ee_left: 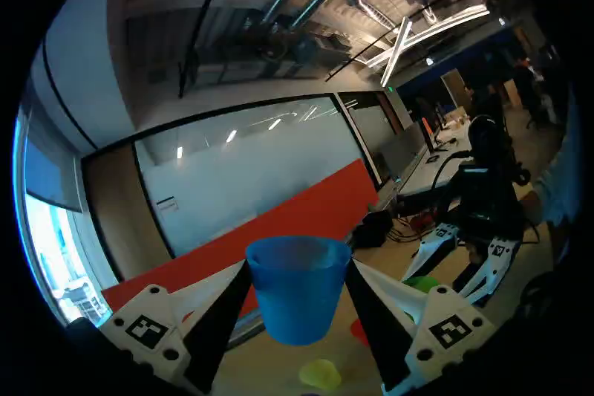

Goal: Pour water

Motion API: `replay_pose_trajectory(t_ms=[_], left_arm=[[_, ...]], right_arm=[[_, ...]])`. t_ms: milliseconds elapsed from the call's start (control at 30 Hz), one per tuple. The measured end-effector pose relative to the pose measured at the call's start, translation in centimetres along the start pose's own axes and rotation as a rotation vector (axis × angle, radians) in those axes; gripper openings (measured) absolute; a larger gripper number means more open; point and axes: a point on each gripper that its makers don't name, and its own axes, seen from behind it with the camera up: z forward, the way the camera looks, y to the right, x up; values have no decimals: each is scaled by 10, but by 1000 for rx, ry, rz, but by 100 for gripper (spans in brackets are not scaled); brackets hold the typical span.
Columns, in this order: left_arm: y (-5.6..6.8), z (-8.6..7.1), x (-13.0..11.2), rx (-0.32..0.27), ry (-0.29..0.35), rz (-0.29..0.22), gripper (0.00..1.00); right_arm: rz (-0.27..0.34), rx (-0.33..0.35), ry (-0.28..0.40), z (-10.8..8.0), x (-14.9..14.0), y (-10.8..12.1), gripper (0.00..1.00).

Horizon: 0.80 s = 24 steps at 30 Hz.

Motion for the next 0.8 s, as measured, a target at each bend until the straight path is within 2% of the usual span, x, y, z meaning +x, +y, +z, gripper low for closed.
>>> replay_pose_trajectory(t_ms=[233,433,567,800], left_arm=[[-1,0,-17,-22,-10,-191,86],[7,0,-34,-49,-15,-312,86],[10,0,-45,-55,-20,-360,86],[17,-7,-68,-52,-44,-391,86]], right_arm=[[-8,-4,2,-1,3,3,89],[-8,-6,4,-1,4,4,89],[-8,-9,-2,0,3,5,89],[-1,-5,-15,-1,3,5,89]])
